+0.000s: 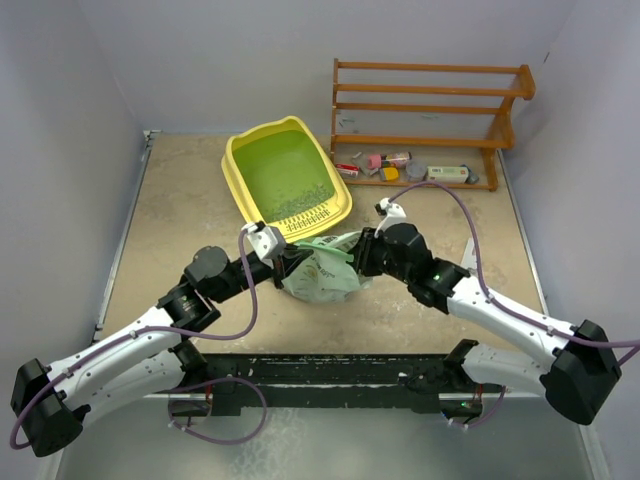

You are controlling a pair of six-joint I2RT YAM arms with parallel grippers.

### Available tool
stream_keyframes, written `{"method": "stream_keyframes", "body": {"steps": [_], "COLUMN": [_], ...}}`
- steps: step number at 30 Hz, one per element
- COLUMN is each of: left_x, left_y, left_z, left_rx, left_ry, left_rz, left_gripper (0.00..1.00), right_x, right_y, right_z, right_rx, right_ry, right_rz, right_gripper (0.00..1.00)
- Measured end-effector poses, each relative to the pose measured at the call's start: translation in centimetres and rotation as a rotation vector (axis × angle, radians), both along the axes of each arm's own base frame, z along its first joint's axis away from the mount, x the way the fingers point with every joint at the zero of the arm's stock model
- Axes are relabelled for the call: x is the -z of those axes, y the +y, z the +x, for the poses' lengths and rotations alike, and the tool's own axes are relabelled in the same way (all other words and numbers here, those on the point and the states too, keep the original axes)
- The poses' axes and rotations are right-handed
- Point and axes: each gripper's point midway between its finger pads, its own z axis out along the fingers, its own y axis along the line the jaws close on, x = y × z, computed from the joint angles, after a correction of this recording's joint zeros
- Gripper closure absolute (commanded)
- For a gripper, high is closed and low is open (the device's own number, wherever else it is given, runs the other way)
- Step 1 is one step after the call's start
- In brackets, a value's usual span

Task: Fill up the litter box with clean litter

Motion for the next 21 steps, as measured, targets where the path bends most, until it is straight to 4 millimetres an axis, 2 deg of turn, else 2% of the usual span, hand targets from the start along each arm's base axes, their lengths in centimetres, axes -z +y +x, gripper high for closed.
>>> {"method": "stream_keyframes", "body": {"steps": [21], "left_x": [0.3], "left_y": [0.4], "left_z": [-0.5], "left_rx": [0.003], "left_ry": [0.022], "left_rz": [0.026], "left_gripper": [1.00], "right_x": [1.2], "right_y": [1.0], "right_z": [-1.9], "right_rx": [0.031], "right_ry": [0.122], "right_rz": [0.198], "right_gripper": [1.00]}}
